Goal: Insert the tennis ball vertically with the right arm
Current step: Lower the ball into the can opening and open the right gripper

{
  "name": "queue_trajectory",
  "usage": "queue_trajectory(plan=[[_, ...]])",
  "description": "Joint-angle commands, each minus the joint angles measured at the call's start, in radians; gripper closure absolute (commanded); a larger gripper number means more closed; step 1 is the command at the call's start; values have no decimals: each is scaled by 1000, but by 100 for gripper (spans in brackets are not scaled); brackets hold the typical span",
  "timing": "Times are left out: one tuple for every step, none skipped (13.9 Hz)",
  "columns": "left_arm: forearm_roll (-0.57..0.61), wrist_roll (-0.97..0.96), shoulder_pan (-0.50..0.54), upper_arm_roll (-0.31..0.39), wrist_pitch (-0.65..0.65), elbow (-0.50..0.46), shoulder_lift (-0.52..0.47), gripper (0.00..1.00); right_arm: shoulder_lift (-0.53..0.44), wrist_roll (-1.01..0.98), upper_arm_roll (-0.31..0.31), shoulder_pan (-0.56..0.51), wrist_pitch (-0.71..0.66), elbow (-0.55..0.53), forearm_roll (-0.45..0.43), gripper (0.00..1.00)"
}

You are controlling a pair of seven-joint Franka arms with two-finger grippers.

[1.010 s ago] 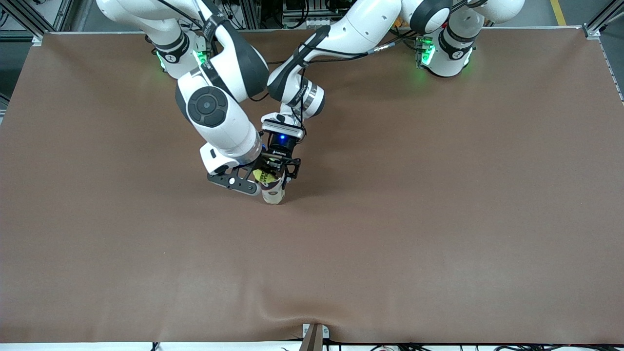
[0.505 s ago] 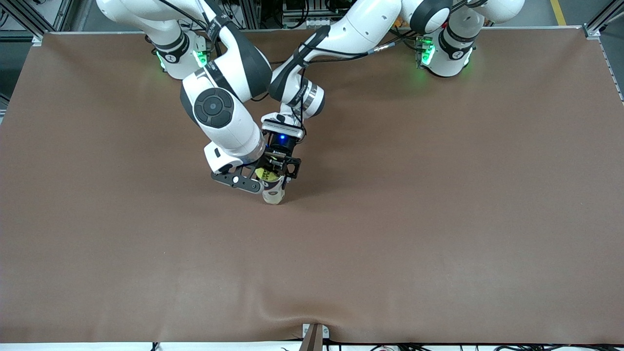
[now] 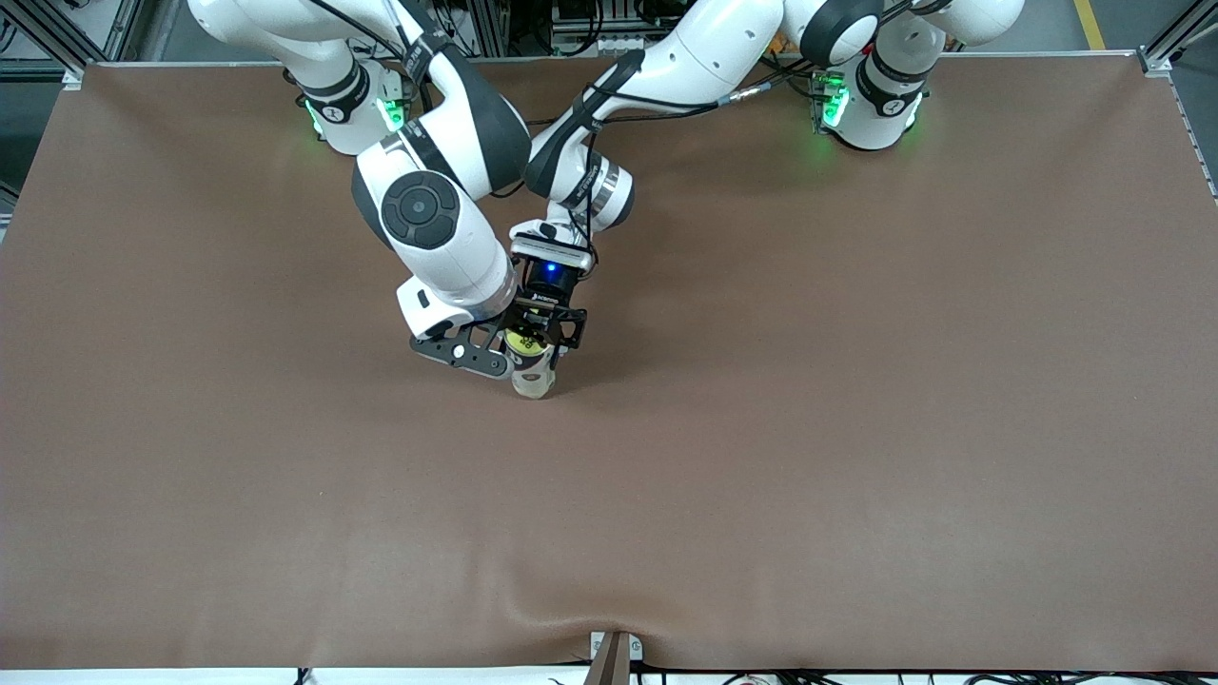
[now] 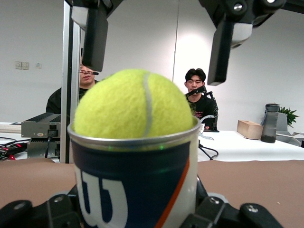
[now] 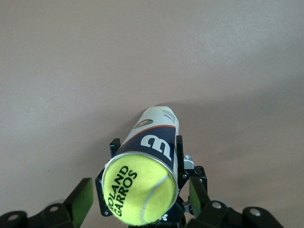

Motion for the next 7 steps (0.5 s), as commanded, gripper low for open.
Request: queue_trajectory(plan=[[56, -16, 14, -17, -13, 59, 41, 16, -2, 9, -5, 5, 4, -3, -20, 9], [56, -16, 12, -17, -13, 61, 41, 16, -3, 8, -5, 2, 4, -3, -20, 9], [54, -18, 14, -17, -11, 61, 41, 16, -3, 6, -5, -4, 1, 0, -20, 9], [53, -18, 12, -18, -11, 61, 39, 16, -3, -3, -5, -9, -1, 5, -18, 8], [53, -18, 12, -18, -11, 61, 39, 16, -3, -17, -8, -19, -1, 10, -9, 7], [53, -18, 14, -18, -11, 61, 39, 16, -5, -30, -6, -39, -2, 13, -5, 7], [54, -18, 14, -18, -13, 59, 39, 16, -5, -43, -5, -52, -2, 14, -3, 7]])
